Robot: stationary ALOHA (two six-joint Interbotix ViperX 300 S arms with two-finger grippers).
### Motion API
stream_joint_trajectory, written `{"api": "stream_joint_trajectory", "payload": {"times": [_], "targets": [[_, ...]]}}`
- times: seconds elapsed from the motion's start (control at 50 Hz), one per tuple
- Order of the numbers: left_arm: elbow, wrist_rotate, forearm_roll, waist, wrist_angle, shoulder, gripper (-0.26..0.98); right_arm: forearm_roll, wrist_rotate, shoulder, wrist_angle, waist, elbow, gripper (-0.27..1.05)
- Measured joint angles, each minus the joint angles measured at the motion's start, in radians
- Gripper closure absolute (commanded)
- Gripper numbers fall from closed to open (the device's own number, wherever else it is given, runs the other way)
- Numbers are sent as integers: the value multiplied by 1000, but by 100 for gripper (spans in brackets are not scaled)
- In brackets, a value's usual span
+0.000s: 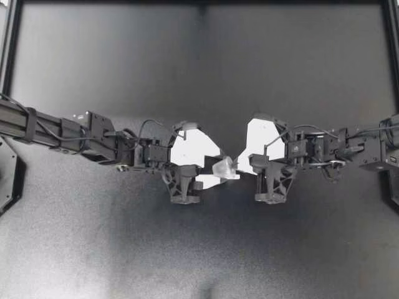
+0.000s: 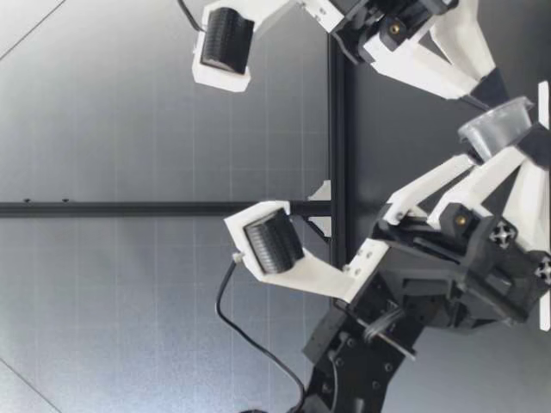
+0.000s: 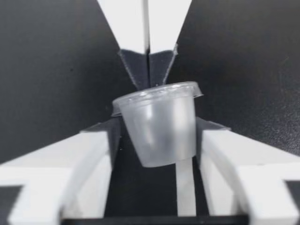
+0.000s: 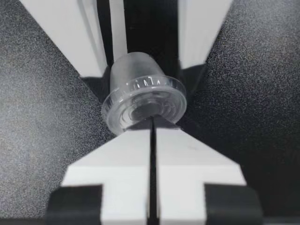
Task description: Pick up the plastic cup and open its lid.
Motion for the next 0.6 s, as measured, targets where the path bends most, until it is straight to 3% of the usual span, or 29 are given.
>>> {"api": "stream_joint_trajectory", "payload": {"times": [0.22,0.44,0.6], "targets": [[-2,-3,0,-2,0,0,59,2,-2,0,0,0,2,98],[12,-6,-2,2,-9,-3,61,0,-2,-38,-2,0,23,98],[95,-12,-2,2,-104,-55,61,-15,-21,-204,-43,0,60,97]]}}
